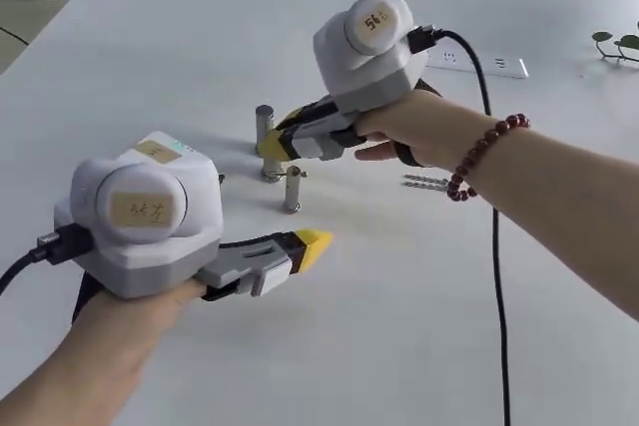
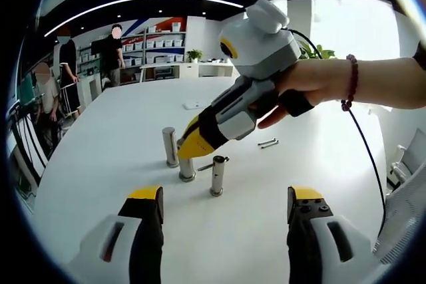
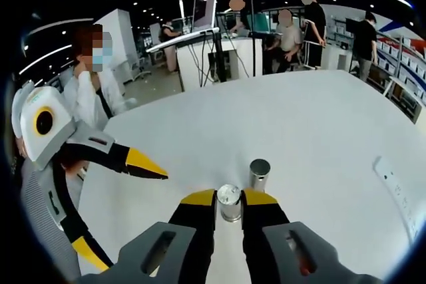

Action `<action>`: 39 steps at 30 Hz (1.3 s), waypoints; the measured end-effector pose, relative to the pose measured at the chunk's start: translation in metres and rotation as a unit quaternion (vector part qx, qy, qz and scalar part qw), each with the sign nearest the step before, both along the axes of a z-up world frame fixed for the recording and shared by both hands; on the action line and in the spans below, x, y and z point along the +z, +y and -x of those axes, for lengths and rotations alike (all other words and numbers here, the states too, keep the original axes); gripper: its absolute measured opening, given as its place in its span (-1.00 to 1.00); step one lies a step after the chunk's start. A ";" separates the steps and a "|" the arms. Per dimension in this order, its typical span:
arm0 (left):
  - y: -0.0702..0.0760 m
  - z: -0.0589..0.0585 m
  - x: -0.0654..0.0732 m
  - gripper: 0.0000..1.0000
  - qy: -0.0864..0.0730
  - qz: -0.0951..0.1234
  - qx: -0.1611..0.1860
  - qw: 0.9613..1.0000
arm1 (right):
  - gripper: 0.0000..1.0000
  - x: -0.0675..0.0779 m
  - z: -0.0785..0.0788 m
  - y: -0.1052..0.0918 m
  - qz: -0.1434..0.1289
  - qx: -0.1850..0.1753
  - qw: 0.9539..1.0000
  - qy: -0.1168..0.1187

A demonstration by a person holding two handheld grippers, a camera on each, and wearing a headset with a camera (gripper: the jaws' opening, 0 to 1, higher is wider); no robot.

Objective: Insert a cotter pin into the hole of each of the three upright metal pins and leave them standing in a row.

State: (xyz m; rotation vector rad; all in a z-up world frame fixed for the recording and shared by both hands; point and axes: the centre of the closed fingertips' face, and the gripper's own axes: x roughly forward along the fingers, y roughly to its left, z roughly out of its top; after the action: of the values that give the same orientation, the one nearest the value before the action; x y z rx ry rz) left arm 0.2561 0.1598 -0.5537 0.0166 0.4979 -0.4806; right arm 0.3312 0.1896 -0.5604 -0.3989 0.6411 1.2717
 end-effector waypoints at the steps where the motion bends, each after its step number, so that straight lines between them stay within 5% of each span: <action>1: 0.000 0.000 0.000 0.50 0.001 0.000 0.001 1.000 | -0.81 0.000 -0.001 0.000 0.001 0.004 1.000 -0.004; 15: -0.001 0.002 -0.003 0.46 0.003 -0.002 -0.003 1.000 | -0.84 -0.001 -0.012 -0.008 0.011 0.009 1.000 -0.025; 33: -0.002 0.004 0.009 0.47 -0.016 -0.016 -0.004 1.000 | -0.84 0.012 -0.016 -0.063 0.029 -0.066 0.997 -0.040; 39: -0.003 0.008 0.013 0.46 -0.018 -0.019 -0.005 1.000 | -0.84 0.018 -0.004 -0.074 0.035 -0.083 0.995 -0.045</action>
State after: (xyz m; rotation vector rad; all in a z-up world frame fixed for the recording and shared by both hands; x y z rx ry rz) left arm 0.2486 0.1571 -0.5408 0.0640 0.4725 -0.4802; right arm 0.3349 0.1158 -0.5428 -0.4484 0.6298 1.0699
